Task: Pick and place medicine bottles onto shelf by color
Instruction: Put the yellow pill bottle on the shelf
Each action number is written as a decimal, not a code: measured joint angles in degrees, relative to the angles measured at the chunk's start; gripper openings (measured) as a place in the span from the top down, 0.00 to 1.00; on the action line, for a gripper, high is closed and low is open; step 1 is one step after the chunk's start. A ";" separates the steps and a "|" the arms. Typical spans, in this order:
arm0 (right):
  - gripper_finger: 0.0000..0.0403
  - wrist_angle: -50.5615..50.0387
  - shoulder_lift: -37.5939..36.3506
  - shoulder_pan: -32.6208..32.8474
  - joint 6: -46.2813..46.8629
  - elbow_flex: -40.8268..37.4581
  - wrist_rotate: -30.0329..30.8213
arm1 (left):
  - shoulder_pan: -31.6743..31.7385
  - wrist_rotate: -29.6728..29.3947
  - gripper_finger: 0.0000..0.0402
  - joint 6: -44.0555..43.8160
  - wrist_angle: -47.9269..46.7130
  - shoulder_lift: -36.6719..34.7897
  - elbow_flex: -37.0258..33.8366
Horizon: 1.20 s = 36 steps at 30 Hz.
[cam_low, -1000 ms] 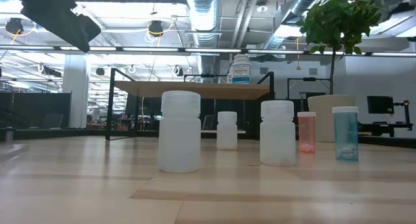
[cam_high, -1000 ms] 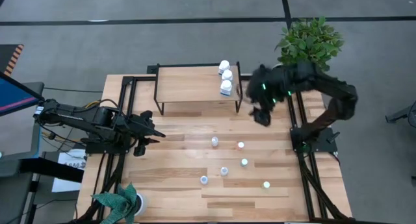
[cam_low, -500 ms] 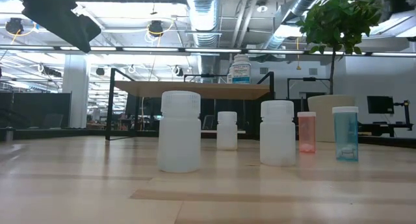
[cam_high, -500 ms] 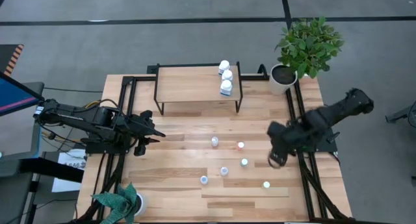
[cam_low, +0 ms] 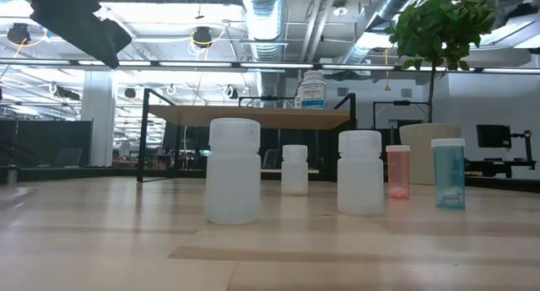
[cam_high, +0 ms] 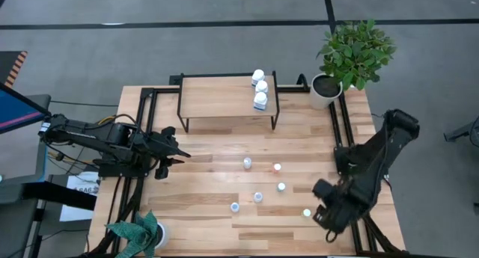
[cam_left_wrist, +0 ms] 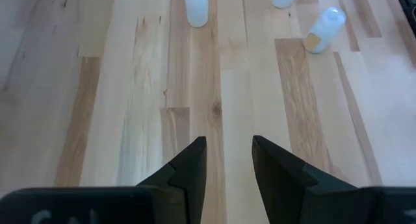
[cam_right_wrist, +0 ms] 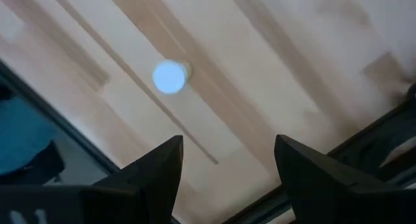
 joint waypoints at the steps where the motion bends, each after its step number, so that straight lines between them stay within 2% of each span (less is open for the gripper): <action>1: 0.34 0.59 1.63 0.57 0.86 0.00 0.00 | -0.01 -0.35 0.73 0.08 0.31 0.00 0.00; 9: 0.34 8.89 12.86 0.91 3.74 0.00 -0.29 | 0.01 -1.20 0.73 3.41 2.95 -0.01 0.00; 16: 0.34 11.20 18.63 1.26 7.68 0.02 -0.31 | 0.01 -1.21 0.73 3.67 3.82 -0.01 0.00; 20: 0.34 12.96 19.61 1.04 7.06 0.00 0.41 | 0.01 -1.18 0.73 3.69 3.82 -0.02 0.00; 25: 0.34 11.62 19.37 -0.13 7.03 0.02 4.44 | 0.01 -1.20 0.73 3.91 3.89 -0.02 0.00; 36: 0.35 12.34 19.48 -4.00 0.80 0.02 4.39 | 0.01 -1.18 0.73 4.78 3.96 -0.01 0.00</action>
